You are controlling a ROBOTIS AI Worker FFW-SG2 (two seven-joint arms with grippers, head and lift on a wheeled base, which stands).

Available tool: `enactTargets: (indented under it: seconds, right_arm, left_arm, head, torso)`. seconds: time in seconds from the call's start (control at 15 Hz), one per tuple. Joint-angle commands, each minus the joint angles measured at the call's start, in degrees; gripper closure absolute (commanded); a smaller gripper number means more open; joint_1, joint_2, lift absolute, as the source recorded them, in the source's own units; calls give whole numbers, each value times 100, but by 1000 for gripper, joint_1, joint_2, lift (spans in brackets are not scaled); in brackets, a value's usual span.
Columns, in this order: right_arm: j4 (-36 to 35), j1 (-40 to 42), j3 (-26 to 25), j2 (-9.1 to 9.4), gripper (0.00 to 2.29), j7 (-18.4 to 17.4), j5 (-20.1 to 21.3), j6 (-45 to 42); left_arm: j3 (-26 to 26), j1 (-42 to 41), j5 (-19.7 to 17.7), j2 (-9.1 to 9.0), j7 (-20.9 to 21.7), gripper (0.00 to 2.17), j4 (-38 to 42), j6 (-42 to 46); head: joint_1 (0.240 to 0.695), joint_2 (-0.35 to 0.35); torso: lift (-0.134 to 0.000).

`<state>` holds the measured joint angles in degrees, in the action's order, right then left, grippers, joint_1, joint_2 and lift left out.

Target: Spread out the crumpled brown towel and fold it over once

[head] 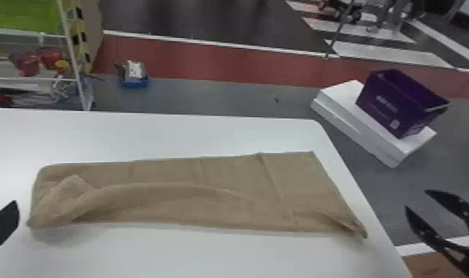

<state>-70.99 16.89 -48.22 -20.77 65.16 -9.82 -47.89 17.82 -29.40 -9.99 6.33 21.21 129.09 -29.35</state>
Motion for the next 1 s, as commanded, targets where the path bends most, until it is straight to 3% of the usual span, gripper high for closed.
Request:
enactTargets:
  seconds: [0.0, 0.07, 0.2, 0.47, 0.73, 0.93]
  right_arm:
    - [-56, -19, -38, 64, 53, -83, -214, 162]
    - [-144, -19, 23, 126, 63, -153, -170, 197]
    - [-486, -45, 190, 319, 184, -329, 59, 478]
    - [-882, -203, 506, 653, 201, -478, 604, 601]
    - [-855, -221, 594, 697, 201, -557, 788, 513]
    - [-855, -177, 594, 697, 201, -557, 780, 390]
  left_arm:
    - [-332, 163, 6, 0, -3, 33, -121, 20]
    - [-481, 251, 6, 0, -3, 33, -227, 144]
    - [-736, 444, 59, 0, -29, 93, -420, 284]
    - [-991, 804, 173, 0, -46, 137, -684, 144]
    - [-1237, 1578, 577, 0, -20, 144, -1167, -648]
    - [-1580, 2246, 1140, 9, 68, 164, -1686, -946]
  head:
    - [695, -312]
    - [695, -350]
    - [695, -350]
    - [695, -350]
    - [695, -301]
    - [695, -295]
  torso:
    - [-123]
    - [-123]
    - [-123]
    - [-123]
    - [-123]
    - [-123]
